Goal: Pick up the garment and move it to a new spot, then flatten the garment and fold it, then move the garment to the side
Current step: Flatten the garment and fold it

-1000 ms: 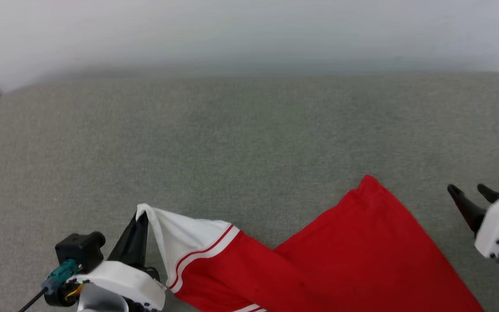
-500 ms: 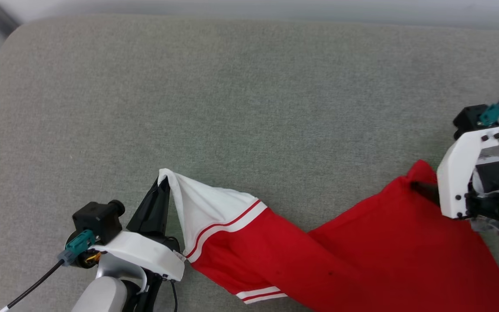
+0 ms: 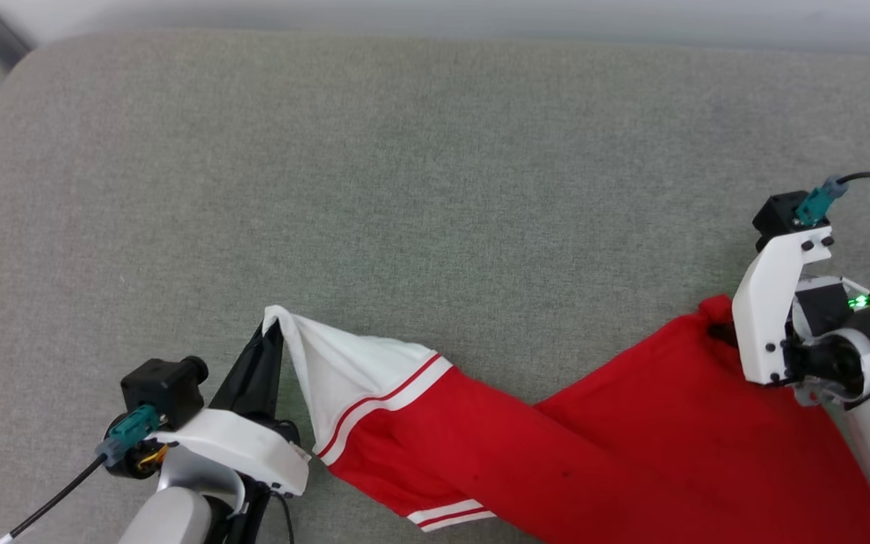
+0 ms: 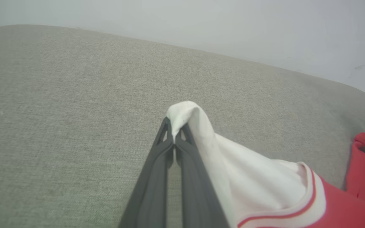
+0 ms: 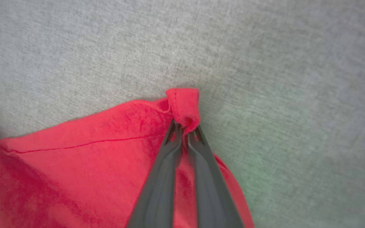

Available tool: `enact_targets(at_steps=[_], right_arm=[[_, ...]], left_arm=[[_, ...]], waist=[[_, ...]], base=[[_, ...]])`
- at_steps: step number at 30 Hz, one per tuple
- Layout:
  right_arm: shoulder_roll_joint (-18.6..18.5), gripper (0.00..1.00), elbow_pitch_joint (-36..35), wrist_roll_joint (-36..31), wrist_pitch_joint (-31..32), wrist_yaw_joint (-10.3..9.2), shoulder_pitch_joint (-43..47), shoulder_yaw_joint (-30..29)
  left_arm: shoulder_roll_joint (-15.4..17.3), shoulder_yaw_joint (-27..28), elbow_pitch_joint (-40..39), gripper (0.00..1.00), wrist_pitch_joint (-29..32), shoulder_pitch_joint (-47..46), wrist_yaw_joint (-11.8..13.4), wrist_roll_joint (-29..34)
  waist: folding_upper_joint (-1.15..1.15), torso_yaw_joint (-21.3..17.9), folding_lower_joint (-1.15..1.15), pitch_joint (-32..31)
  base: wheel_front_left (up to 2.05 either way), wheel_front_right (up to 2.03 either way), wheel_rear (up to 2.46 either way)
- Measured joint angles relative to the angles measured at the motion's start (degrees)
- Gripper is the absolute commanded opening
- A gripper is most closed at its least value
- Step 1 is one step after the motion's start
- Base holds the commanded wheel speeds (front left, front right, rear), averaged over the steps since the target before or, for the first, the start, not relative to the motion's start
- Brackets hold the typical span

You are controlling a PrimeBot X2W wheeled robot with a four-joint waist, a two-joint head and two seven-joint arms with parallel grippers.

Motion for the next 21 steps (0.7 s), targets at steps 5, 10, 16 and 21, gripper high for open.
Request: enact_targets(at_steps=[5,10,16,21], right_arm=[[-1.0,0.00,0.2,0.4,-5.3,0.01,0.7,2.4],[-2.9,0.00,1.9,-0.9,-12.3,0.01,0.7,2.5],[-2.7,0.00,4.7,-3.9,-21.8,0.02,-0.2,1.7],[-1.9,0.00,7.2,-6.3,-26.6,0.03,-3.8,0.4]], left_arm=[[2.0,0.8,0.0,0.00,1.1,0.6,0.6,0.0],[3.9,1.6,-0.2,0.00,3.1,-2.1,0.5,0.0],[6.2,2.2,2.5,0.00,6.2,-9.0,-0.4,0.2],[7.1,2.4,7.7,0.00,7.7,-17.7,-1.5,0.7]], waist=[[0.00,-1.0,0.00,-3.4],[0.00,-1.9,0.00,-8.2],[0.00,-3.5,-0.01,-14.3],[0.00,-5.7,-0.02,-17.1]], base=[[0.00,0.00,0.00],[0.00,0.00,0.00],[0.00,0.00,0.00],[0.00,0.00,0.00]])
